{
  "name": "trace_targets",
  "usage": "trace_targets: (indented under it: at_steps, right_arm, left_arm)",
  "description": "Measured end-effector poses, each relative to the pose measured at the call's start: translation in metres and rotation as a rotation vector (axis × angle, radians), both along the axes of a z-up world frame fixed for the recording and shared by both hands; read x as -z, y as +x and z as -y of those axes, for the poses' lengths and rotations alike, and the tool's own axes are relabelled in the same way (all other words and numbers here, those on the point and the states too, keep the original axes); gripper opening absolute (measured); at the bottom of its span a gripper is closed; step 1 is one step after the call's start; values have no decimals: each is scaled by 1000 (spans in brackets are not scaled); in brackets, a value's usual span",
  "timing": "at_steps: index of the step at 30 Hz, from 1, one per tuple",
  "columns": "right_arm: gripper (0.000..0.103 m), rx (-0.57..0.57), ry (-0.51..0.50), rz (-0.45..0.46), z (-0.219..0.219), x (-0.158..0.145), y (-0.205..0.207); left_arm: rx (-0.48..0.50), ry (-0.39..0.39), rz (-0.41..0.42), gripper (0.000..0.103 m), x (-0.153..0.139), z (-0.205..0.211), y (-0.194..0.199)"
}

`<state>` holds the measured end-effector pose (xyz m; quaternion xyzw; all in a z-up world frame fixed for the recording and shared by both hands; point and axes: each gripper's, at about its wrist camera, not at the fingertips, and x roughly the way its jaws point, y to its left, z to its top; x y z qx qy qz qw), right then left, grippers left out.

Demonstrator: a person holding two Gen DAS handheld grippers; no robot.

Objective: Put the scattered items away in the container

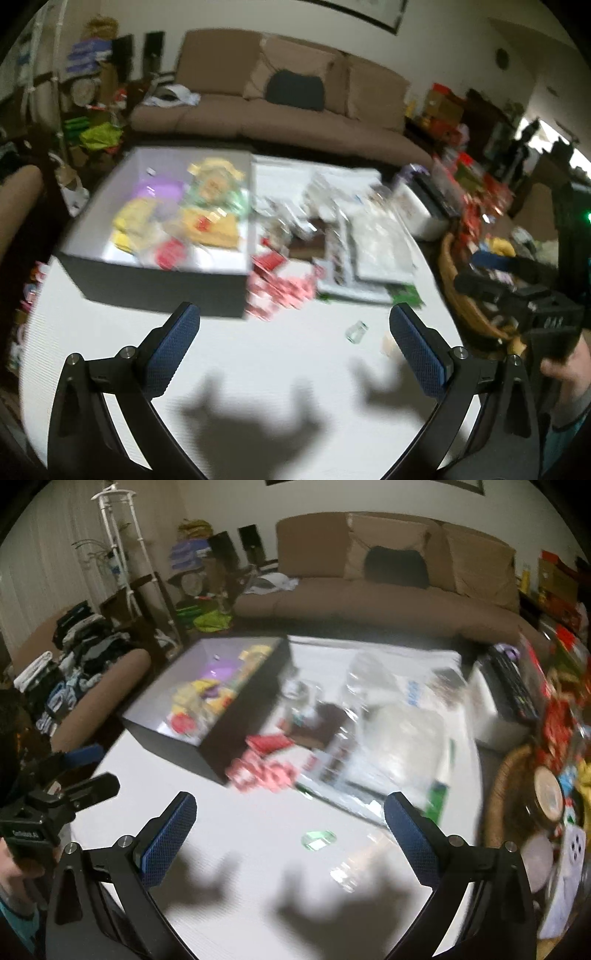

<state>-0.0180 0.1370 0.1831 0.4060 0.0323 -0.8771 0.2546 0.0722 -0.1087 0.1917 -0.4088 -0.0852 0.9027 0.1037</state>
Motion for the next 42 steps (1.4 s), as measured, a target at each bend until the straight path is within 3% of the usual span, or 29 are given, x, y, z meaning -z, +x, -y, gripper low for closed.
trace_targets:
  at_steps: [6,12,20,29,31,34,38,42]
  right_arm:
    - [103,73,-44,53,-70,45,10]
    - [103,128,-74,132,-108,95,6]
    - [103,121,-101,126,-121,122,-14]
    - [103,146,-199,114,-119,121,-77]
    - [100,143,-256,128,-114,117,-94]
    - [97,175,-241,127,-107,113,-113]
    - [77,203,-287,174,-110,121,-138]
    - [66,242,-231,214,-113,137,-155]
  left_arm:
    - [98,5,82,103,61,-58,4]
    - [125,2,145,103,96,-85,-12]
    - [129,15,156,103,111,-95,-52]
    - [113,32,154,103,112,-132,-143]
    - [91,56,183,103,118,-138,-167]
    - [69,84,200,103,125,-143,-193]
    - [67,105,213,101,137,-143,-210]
    - [57,115,249,84,154,-139,-220]
